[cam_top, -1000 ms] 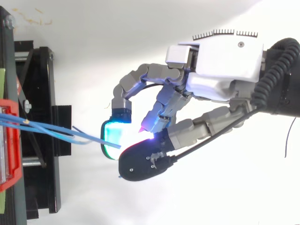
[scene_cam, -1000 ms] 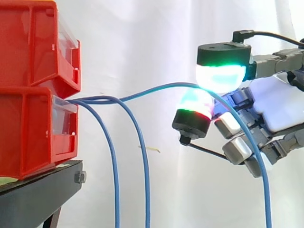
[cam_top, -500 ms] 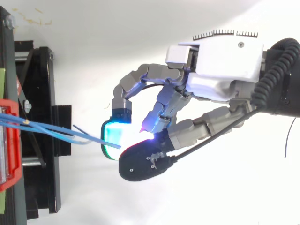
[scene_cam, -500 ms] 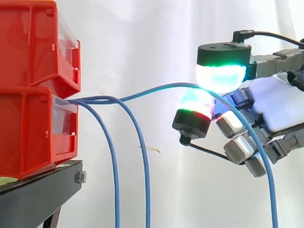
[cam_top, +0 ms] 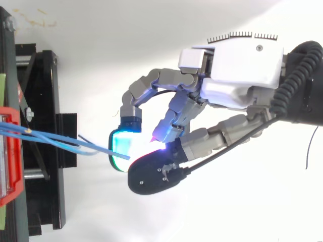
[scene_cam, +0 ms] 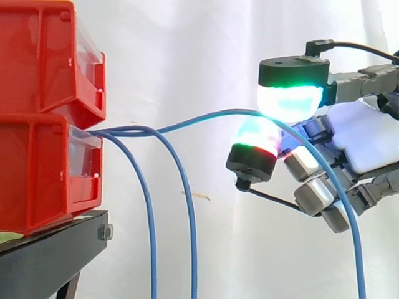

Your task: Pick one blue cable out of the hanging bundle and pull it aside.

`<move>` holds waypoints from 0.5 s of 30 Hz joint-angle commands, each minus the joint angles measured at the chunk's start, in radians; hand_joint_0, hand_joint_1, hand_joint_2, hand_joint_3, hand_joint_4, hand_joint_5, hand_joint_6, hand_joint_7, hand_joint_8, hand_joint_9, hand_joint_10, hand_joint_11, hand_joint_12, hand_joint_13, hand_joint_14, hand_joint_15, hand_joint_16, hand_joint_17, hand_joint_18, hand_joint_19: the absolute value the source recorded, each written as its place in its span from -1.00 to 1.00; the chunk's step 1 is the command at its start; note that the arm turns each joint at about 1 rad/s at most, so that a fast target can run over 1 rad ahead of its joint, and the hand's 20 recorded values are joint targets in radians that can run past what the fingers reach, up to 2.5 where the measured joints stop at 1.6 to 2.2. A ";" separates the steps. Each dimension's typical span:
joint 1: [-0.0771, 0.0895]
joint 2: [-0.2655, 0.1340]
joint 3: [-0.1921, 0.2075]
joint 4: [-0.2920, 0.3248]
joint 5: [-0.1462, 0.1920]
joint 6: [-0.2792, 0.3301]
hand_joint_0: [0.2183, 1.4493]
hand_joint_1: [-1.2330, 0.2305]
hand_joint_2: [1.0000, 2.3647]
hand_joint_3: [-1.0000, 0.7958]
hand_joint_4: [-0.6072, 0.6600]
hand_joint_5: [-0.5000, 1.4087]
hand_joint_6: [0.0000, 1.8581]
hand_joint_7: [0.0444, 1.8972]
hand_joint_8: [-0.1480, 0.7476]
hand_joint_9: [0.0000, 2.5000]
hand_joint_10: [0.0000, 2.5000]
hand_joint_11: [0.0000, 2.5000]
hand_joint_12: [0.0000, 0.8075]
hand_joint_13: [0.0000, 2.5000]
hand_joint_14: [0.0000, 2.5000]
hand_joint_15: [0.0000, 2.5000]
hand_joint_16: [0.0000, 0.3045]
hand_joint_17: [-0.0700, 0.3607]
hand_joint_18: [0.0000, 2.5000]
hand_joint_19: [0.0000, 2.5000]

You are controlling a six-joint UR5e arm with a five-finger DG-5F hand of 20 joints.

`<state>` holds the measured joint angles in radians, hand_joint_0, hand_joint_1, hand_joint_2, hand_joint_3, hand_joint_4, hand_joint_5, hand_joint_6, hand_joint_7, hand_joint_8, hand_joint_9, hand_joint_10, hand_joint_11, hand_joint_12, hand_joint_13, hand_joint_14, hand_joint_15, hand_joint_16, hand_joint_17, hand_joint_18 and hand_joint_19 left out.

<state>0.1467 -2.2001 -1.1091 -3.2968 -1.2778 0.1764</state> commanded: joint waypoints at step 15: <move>0.001 0.000 0.000 0.000 0.000 0.000 -0.36 -0.58 -0.98 0.27 -0.19 -0.49 -0.01 0.04 -0.03 -0.02 -0.99 -0.63 -0.01 -0.15 -0.98 -0.44 -0.64 -0.10 -0.27 -0.46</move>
<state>0.1469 -2.1998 -1.1091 -3.2965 -1.2778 0.1764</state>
